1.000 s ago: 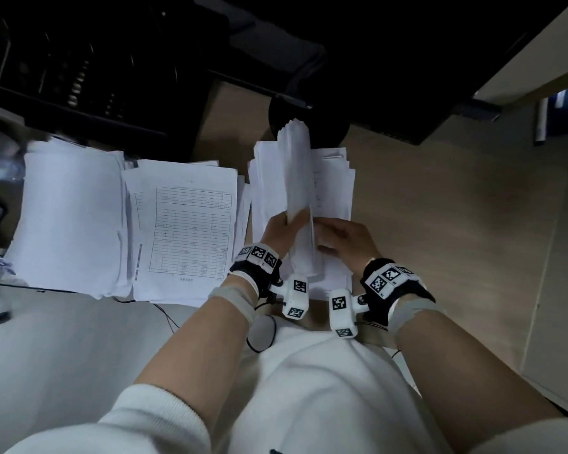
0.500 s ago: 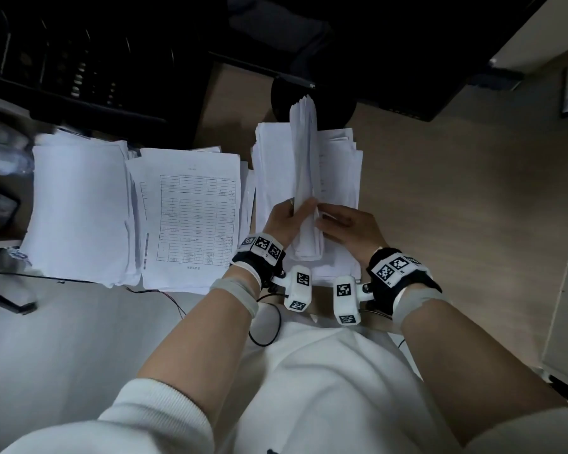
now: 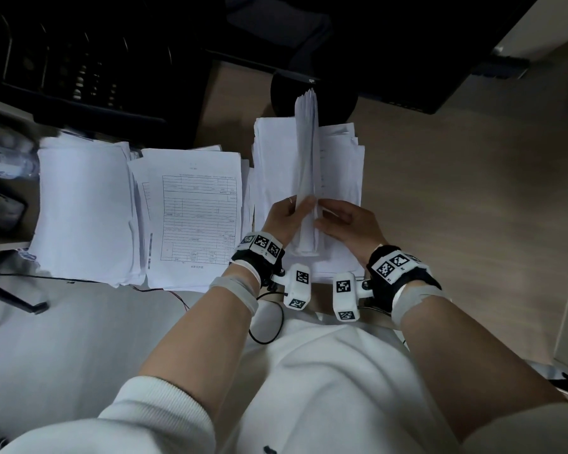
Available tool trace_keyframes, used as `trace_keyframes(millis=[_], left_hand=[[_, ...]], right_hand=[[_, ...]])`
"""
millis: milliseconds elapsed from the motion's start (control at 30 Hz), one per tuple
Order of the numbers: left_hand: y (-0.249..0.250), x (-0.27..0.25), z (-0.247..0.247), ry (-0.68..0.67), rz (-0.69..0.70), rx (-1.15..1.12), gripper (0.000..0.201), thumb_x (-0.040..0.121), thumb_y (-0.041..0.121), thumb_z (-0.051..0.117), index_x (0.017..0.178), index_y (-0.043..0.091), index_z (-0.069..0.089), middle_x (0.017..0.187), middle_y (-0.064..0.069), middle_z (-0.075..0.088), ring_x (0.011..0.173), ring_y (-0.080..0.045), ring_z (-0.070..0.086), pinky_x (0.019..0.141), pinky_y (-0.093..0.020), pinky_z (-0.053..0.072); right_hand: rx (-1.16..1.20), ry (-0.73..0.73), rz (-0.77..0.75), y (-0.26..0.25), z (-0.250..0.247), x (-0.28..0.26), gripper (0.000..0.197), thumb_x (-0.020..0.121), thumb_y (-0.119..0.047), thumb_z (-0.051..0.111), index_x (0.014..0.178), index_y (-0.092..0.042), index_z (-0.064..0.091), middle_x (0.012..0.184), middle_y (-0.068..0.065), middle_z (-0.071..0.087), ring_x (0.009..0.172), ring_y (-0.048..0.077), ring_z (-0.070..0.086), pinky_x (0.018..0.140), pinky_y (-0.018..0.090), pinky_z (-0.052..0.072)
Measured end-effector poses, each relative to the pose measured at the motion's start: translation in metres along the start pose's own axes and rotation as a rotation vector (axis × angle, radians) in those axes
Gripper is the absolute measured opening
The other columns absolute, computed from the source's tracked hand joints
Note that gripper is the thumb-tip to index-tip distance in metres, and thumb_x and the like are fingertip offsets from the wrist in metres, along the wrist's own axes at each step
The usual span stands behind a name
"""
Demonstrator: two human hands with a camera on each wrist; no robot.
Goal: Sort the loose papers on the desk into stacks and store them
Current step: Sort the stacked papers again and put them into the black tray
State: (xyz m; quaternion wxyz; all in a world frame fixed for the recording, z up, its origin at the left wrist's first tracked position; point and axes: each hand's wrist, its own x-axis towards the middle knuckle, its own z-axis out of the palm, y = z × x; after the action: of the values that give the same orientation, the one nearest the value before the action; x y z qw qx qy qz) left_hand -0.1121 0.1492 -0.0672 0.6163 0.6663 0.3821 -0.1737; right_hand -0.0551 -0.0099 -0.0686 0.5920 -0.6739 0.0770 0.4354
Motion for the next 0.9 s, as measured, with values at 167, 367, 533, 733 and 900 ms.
trace_keyframes(millis=[167, 367, 533, 733, 900], left_hand=[[0.005, 0.003, 0.0, 0.012, -0.005, 0.027, 0.039, 0.099, 0.037, 0.059, 0.102, -0.001, 0.07, 0.098, -0.014, 0.073, 0.084, -0.021, 0.065, 0.082, -0.033, 0.054], [0.008, 0.004, -0.007, 0.117, -0.037, 0.075, 0.033, 0.103, 0.029, 0.053, 0.107, -0.001, 0.067, 0.1, -0.012, 0.071, 0.092, -0.028, 0.066, 0.087, -0.039, 0.054], [0.017, -0.006, -0.034, 0.229, 0.04, 0.153, 0.03, 0.103, 0.028, 0.052, 0.103, 0.002, 0.067, 0.099, -0.014, 0.071, 0.093, -0.03, 0.066, 0.085, -0.041, 0.053], [0.044, -0.027, -0.058, 0.257, 0.083, 0.181, 0.029, 0.102, 0.026, 0.052, 0.102, 0.002, 0.067, 0.095, -0.012, 0.07, 0.091, -0.028, 0.066, 0.082, -0.034, 0.054], [0.038, -0.036, -0.046, 0.165, 0.103, 0.248, 0.03, 0.101, 0.029, 0.053, 0.099, 0.004, 0.069, 0.094, -0.012, 0.072, 0.088, -0.029, 0.068, 0.081, -0.037, 0.056]], right_hand=[[-0.01, 0.087, 0.063, 0.001, 0.003, 0.007, 0.03, 0.082, -0.005, 0.075, 0.111, -0.011, 0.073, 0.112, 0.001, 0.074, 0.103, 0.016, 0.07, 0.091, 0.033, 0.057], [-0.21, 0.388, 0.085, 0.004, -0.005, 0.013, 0.013, 0.091, -0.014, 0.062, 0.099, -0.004, 0.062, 0.084, 0.007, 0.066, 0.062, 0.014, 0.058, 0.054, 0.018, 0.047], [-0.338, 0.401, 0.123, 0.004, -0.014, 0.017, 0.023, 0.091, -0.013, 0.061, 0.112, -0.004, 0.058, 0.096, 0.005, 0.063, 0.083, 0.021, 0.06, 0.071, 0.025, 0.043], [-0.48, 0.296, 0.173, -0.003, -0.005, 0.016, 0.015, 0.085, -0.009, 0.06, 0.087, 0.003, 0.069, 0.086, 0.02, 0.072, 0.074, 0.033, 0.068, 0.061, 0.035, 0.051], [-0.611, 0.197, 0.278, 0.006, -0.01, 0.0, 0.02, 0.084, -0.017, 0.063, 0.075, 0.001, 0.065, 0.072, 0.016, 0.071, 0.066, 0.027, 0.066, 0.055, 0.025, 0.046]])
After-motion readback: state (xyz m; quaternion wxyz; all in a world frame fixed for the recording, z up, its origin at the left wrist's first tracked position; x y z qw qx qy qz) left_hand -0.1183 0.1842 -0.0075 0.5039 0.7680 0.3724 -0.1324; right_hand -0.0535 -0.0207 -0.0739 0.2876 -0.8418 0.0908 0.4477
